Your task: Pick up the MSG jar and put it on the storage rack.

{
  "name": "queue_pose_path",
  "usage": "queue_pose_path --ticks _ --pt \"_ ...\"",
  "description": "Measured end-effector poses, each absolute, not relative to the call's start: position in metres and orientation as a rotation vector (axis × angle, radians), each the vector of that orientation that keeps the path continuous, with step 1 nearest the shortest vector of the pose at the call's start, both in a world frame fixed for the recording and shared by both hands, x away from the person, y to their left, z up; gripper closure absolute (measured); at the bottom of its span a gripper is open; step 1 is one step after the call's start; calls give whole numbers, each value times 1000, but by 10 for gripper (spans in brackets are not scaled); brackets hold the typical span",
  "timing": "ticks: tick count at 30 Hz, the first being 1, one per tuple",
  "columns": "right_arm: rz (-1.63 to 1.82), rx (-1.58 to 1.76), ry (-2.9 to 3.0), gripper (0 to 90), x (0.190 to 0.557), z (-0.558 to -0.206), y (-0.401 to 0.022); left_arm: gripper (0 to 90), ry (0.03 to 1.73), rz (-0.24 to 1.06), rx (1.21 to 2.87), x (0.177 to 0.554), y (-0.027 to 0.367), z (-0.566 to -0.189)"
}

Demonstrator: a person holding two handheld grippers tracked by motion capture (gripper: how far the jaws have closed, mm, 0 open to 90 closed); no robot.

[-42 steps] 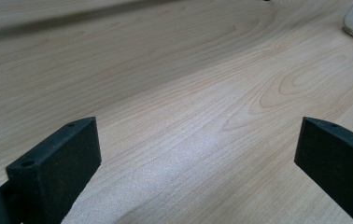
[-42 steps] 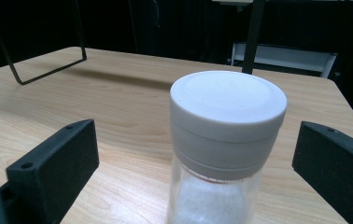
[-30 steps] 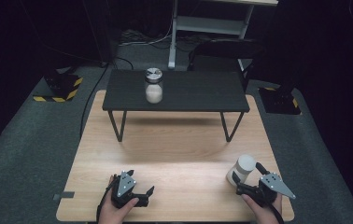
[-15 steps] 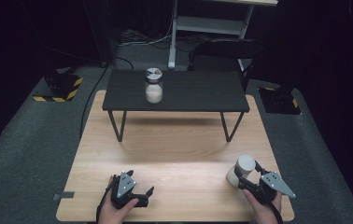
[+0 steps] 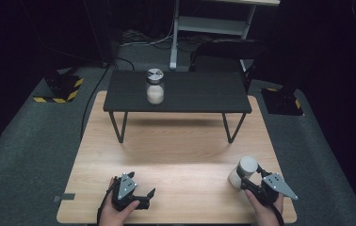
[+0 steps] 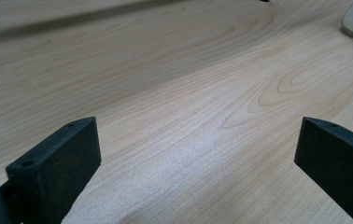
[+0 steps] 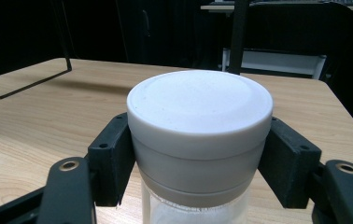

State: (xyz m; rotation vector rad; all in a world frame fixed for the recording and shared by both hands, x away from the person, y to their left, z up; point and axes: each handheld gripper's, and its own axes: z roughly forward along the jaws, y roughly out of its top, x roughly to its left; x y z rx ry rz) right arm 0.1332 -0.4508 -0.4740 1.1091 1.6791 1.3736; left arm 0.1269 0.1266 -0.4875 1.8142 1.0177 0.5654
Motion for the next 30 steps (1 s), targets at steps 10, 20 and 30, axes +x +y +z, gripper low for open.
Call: queue_pose_path --ticks 10,20,30 --pt "1357 1112 1689 340 132 -470 -449 6 1018 559 1816 128 127 -487" --pt "1360 1088 1711 341 128 -466 -443 6 1019 565 1829 128 125 -486" --pt "1385 1041 1738 341 126 -458 -429 6 1018 565 1827 128 125 -486"
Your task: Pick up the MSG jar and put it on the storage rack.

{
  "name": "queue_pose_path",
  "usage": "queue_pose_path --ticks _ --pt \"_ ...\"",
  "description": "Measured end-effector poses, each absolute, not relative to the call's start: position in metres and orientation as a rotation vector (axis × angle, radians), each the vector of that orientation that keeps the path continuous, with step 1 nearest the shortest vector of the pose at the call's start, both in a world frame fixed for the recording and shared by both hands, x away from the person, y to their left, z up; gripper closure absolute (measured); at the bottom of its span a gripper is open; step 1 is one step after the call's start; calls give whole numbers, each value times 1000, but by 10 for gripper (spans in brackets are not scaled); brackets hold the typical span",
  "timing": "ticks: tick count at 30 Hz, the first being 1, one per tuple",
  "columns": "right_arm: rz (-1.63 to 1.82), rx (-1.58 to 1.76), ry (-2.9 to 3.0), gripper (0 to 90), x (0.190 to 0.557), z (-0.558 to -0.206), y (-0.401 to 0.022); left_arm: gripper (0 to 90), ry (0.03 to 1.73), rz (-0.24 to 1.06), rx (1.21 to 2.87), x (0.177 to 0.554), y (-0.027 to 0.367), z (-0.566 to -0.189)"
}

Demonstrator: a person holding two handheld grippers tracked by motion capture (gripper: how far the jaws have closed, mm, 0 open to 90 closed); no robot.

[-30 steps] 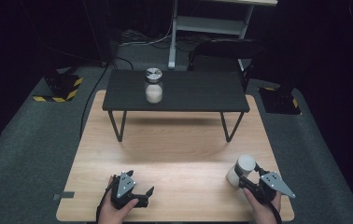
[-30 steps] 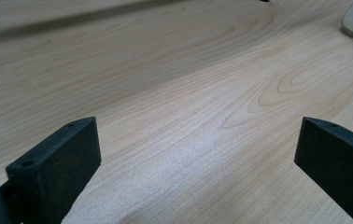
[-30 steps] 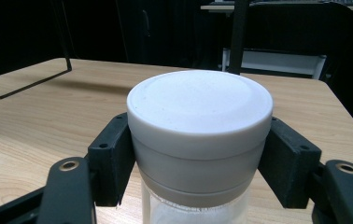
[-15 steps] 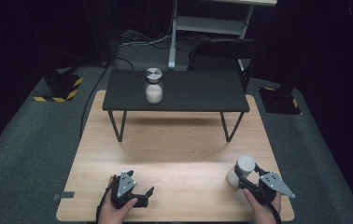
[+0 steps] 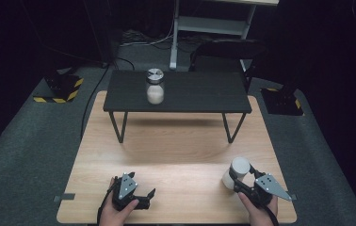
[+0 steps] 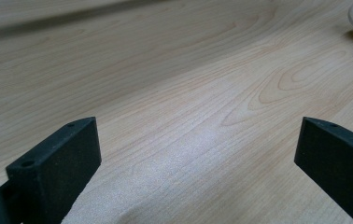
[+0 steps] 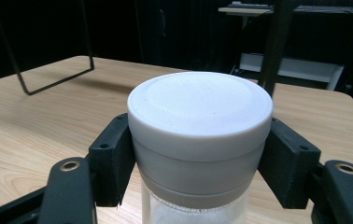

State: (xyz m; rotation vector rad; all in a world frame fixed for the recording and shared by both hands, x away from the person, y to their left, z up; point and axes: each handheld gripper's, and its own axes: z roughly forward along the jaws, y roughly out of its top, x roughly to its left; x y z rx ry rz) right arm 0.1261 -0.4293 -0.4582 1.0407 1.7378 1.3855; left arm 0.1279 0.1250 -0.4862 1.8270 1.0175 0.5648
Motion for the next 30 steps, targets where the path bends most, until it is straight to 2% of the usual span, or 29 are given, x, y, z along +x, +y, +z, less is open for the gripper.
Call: queue_pose_path --ticks 30 --pt "1424 999 1771 340 157 -424 -391 6 1008 565 1831 128 124 -486"
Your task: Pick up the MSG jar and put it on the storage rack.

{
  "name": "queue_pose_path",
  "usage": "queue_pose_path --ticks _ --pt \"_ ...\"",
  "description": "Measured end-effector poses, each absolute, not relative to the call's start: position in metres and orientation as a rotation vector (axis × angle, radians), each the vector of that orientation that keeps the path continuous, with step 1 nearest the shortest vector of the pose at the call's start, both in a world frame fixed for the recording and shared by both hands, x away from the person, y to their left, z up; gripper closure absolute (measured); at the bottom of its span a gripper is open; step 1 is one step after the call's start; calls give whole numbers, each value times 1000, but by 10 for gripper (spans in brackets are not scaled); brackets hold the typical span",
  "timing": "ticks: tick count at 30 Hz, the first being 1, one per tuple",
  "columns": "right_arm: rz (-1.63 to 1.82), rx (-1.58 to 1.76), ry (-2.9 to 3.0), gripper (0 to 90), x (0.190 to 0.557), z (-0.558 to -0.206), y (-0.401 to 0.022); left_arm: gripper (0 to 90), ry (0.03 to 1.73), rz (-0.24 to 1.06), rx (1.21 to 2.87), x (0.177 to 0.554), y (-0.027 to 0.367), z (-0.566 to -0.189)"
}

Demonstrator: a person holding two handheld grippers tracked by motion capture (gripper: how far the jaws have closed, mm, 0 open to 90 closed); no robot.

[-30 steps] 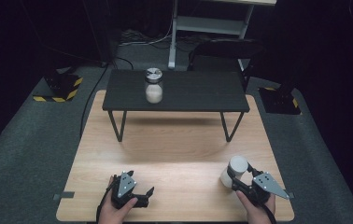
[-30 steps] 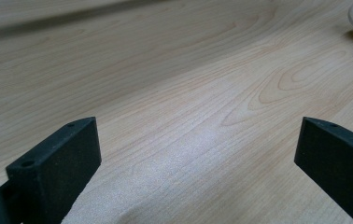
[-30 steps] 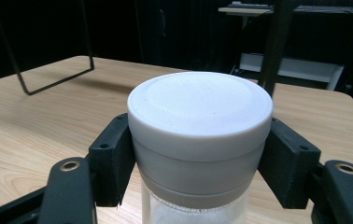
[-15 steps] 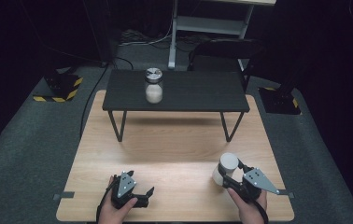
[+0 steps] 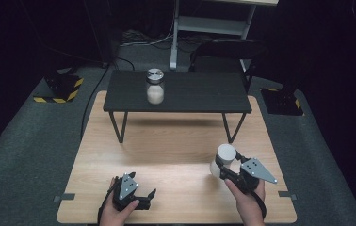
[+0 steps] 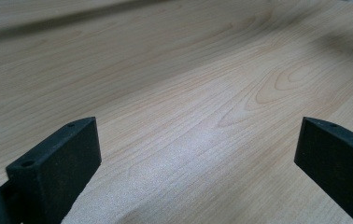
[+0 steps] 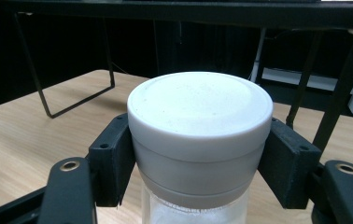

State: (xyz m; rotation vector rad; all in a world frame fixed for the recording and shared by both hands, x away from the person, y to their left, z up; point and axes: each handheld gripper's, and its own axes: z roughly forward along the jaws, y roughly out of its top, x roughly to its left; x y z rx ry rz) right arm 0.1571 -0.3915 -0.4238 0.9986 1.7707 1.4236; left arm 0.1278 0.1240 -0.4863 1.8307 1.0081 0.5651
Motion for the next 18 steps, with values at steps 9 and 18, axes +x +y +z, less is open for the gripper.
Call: queue_pose_path --ticks 9,18 --pt "1428 1002 1764 340 172 -410 -384 6 1013 563 1833 128 124 -486" --pt "1446 995 1751 340 187 -392 -375 6 1016 557 1827 129 125 -486"
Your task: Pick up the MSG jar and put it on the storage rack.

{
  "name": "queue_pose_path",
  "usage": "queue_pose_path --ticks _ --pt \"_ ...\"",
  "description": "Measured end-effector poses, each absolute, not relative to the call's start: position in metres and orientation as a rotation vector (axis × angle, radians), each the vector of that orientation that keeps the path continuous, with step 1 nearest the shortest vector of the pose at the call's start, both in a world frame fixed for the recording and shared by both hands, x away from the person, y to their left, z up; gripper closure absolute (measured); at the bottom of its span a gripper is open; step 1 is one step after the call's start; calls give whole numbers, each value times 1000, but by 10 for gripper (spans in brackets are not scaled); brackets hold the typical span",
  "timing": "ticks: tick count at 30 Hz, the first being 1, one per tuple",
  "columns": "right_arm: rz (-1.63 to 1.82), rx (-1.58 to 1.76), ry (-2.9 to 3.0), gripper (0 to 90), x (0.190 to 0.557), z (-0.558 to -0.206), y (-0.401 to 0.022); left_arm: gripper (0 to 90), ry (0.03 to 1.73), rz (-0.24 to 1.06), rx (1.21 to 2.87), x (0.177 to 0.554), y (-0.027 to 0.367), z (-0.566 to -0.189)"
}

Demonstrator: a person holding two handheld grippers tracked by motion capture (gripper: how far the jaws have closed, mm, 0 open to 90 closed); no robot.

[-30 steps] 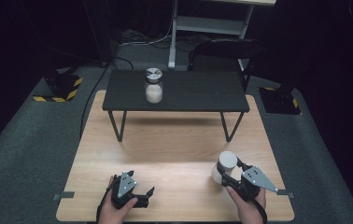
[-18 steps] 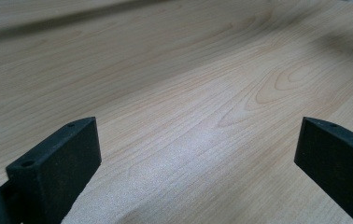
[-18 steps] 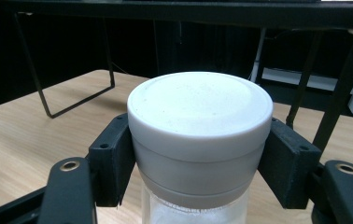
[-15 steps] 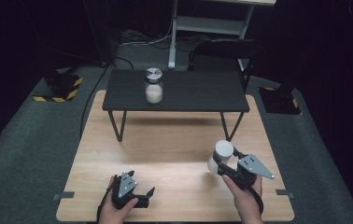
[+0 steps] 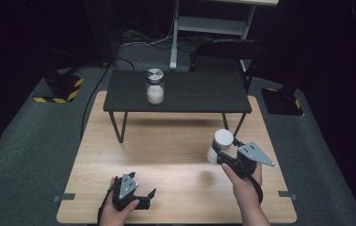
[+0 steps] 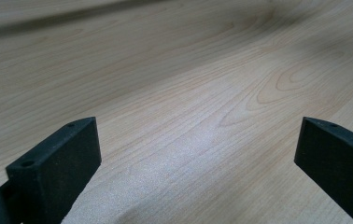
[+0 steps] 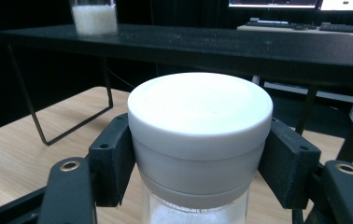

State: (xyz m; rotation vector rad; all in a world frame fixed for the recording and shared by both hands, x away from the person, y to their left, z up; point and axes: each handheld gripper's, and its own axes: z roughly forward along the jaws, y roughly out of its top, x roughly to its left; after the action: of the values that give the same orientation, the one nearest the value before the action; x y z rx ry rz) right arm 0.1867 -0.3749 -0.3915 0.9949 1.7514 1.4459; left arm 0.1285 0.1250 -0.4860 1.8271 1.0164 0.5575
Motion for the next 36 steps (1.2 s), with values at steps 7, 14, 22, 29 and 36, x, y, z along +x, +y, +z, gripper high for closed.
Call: queue_pose_path --ticks 7,14,22,29,36 --pt "1465 986 1741 340 196 -379 -368 6 1009 561 1824 128 126 -487" --pt "1483 961 1725 340 202 -365 -362 6 1010 555 1819 128 127 -487" --pt "1500 947 1702 341 207 -348 -357 6 1007 556 1819 127 127 -487" --pt "1511 937 1682 340 215 -330 -353 6 1006 555 1818 127 128 -487" --pt "1511 938 1681 341 222 -314 -350 6 1007 550 1815 127 128 -488"
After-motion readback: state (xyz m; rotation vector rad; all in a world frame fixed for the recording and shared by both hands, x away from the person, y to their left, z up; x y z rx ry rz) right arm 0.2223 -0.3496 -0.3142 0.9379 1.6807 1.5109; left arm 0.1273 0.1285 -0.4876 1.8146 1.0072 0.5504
